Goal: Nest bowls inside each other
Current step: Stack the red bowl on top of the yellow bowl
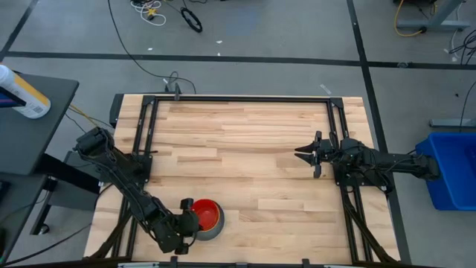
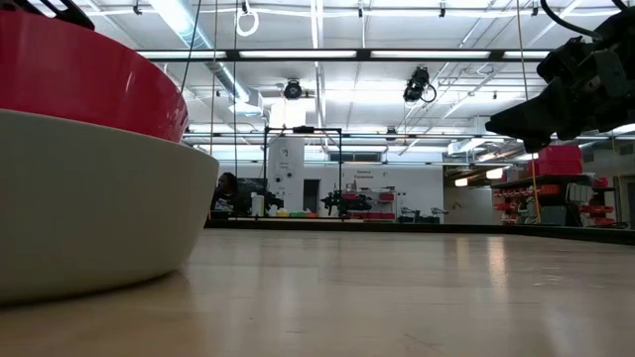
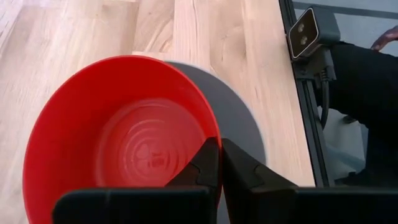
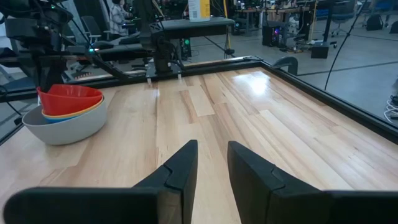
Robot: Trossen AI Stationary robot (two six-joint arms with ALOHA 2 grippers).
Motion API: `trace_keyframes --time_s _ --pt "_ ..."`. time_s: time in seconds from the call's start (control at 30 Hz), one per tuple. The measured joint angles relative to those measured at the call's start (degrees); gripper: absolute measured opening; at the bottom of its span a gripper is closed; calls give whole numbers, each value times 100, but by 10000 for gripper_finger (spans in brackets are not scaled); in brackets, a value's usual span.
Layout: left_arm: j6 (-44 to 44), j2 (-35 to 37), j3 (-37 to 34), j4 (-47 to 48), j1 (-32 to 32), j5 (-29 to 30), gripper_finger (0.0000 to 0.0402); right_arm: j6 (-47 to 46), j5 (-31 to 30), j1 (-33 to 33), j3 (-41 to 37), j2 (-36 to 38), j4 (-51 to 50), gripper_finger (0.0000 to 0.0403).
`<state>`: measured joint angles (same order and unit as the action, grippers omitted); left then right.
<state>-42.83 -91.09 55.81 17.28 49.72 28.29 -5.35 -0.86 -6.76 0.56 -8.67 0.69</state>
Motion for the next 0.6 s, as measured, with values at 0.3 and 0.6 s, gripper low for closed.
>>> trace_keyframes --time_s 0.3,0.6 --pt "4 -116 -7 -15 -36 -47 6 1 0 1 0 0 0 95" --pt "78 -255 -9 -63 -71 -96 17 1 -2 0 -1 0 0 95"
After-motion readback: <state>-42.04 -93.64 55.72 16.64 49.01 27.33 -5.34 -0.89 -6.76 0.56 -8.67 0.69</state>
